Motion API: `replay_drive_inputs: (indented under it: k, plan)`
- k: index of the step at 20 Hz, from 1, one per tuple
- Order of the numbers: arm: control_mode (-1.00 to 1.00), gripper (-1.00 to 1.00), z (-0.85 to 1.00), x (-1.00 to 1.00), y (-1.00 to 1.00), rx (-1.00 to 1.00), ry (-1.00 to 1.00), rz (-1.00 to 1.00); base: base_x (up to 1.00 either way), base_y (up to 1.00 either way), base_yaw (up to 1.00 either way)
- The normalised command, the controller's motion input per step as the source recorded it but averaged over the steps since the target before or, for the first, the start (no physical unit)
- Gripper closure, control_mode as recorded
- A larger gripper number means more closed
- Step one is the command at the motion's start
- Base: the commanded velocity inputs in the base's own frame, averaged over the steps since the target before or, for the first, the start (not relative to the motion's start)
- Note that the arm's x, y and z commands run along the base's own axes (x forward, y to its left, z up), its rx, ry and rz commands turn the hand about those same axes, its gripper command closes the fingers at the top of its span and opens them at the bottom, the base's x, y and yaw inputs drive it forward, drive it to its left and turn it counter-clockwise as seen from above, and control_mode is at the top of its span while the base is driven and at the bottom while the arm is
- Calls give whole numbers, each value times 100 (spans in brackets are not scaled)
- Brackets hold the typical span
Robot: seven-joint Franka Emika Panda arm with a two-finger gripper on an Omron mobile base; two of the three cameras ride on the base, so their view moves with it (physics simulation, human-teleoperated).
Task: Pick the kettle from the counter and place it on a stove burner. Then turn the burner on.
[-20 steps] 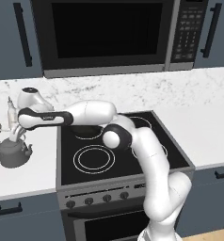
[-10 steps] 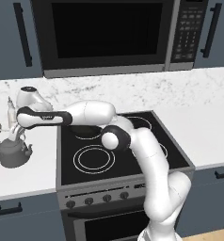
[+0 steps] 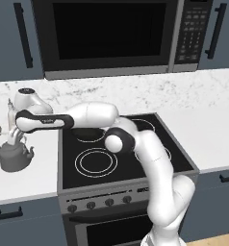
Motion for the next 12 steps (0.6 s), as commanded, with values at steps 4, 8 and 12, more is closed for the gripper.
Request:
replay_drive_inputs:
  k: [4,8,12]
  plan:
    - [-100,100,7,-54,0,0,-12,0,0,0,0]
    - [-100,100,35,-44,-5,0,-13,0,0,0,0]
    - [-100,100,37,-34,-29,0,-14,-1,0,0,0]
